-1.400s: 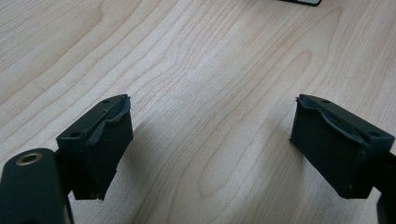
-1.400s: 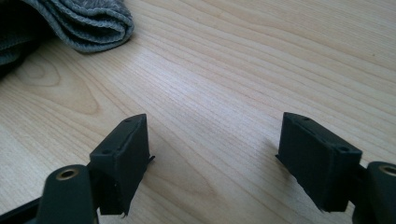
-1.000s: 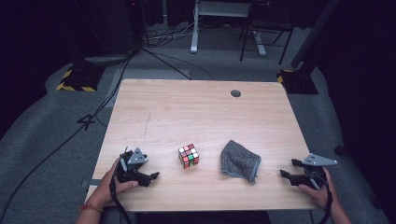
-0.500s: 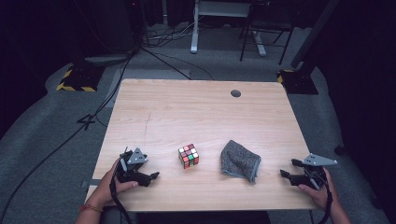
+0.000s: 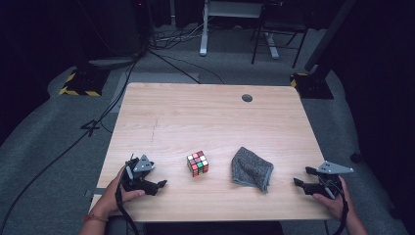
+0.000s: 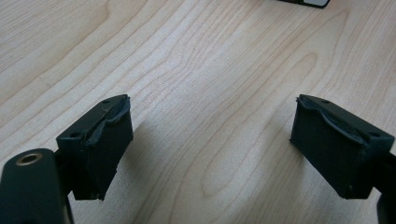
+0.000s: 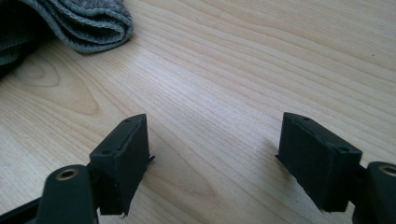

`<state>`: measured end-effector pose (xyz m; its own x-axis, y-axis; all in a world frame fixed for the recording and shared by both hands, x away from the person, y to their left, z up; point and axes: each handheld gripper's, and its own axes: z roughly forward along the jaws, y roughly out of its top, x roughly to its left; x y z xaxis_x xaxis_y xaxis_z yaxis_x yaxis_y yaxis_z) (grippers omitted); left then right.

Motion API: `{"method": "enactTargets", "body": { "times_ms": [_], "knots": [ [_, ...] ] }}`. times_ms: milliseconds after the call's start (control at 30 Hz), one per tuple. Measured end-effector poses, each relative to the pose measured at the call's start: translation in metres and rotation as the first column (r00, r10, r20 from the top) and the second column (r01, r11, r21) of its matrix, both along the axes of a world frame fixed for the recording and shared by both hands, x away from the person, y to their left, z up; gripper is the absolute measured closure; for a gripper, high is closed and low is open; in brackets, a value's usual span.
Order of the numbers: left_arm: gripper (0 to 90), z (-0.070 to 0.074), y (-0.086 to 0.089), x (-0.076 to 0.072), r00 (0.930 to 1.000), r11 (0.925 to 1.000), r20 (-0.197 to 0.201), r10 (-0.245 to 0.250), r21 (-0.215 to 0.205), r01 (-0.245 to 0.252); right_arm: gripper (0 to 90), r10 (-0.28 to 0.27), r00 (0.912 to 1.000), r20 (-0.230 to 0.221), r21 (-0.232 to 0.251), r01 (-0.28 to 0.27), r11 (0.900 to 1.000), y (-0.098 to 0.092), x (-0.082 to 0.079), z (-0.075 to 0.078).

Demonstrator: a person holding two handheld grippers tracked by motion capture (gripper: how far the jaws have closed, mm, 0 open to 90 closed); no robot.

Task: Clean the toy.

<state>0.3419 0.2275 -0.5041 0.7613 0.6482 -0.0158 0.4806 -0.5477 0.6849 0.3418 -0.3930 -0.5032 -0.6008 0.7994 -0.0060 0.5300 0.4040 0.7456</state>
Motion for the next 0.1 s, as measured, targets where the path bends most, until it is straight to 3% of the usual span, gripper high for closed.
{"method": "enactTargets", "body": {
  "times_ms": [100],
  "knots": [
    [13.3, -0.0001, -0.0001, 0.0003, 1.0, 1.0, -0.002, 0.002, -0.003, -0.002, 24.5, 0.0, 1.0, 0.0, 0.0, 0.0, 1.0, 0.0, 0.0, 0.0]
  ]
}}
